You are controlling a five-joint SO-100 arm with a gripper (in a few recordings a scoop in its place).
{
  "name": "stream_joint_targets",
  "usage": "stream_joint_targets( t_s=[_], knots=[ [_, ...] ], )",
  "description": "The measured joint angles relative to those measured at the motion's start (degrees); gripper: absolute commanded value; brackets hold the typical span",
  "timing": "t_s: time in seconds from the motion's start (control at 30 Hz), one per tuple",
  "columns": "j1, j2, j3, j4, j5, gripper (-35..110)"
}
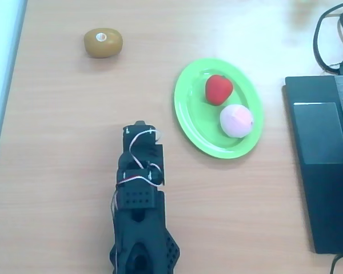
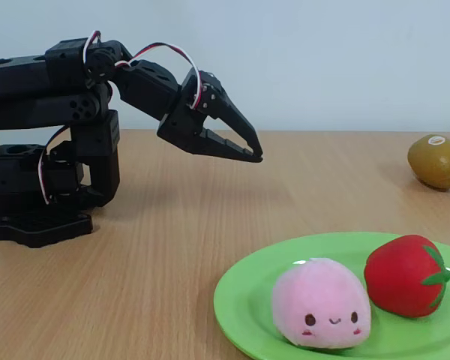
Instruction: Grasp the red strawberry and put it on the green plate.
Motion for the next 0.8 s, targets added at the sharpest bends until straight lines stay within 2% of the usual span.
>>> stream_joint_targets(
  t_s=[0.1,0.23,0.3,0.8],
  knots=[
    [0.09,0.00,-0.44,5.45,0.18,-8],
    [-0.44,0.00,-2.64,20.13,0.62,-8],
    [-0.44,0.00,-3.25,23.82,0.18,-8],
    [0.00,0.35,-3.43,26.10,0.26,-8]
  ],
)
